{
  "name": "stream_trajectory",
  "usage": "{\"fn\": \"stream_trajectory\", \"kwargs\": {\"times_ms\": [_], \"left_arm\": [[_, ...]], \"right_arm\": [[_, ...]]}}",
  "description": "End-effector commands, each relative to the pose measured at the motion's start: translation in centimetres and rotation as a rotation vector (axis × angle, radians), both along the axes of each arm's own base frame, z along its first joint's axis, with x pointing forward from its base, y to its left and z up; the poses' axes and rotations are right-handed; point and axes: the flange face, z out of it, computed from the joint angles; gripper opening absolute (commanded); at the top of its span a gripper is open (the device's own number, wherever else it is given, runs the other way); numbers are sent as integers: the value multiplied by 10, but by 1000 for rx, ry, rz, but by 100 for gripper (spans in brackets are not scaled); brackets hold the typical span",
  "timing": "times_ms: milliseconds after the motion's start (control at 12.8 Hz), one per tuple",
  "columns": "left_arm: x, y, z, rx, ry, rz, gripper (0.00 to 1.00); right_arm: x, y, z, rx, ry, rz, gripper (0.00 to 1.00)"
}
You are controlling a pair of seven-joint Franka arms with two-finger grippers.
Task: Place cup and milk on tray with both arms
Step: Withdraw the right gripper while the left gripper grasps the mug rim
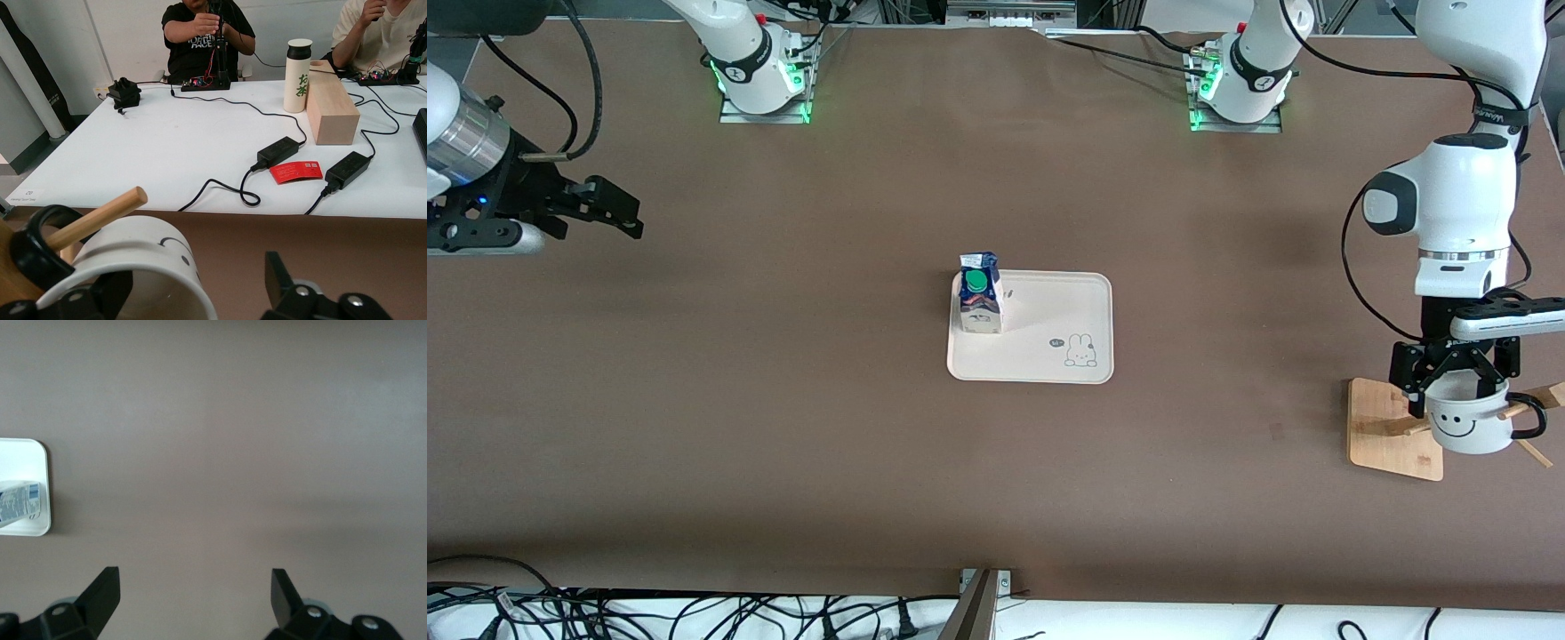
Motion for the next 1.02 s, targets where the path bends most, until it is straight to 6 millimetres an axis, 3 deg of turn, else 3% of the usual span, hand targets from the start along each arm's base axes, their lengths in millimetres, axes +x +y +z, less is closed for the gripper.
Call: {"fn": "stream_trajectory", "kwargs": {"times_ms": [0, 78, 235, 784, 941], "left_arm": [[6, 2, 4, 11, -16, -1, 30], [5, 1, 3, 8, -15, -1, 16], [5, 2, 2, 8, -12, 1, 0], [0, 1, -6, -5, 6, 7, 0], [-3, -9, -5, -16, 11, -8, 0]], "right_arm": [[3, 4, -1, -10, -10, 9, 100], [2, 4, -2, -11, -1, 9, 100], [-1, 4, -5, -14, 22, 9, 100], [0, 8, -3, -13, 11, 17, 100], [1, 8, -3, -12, 7, 15, 100]]}}
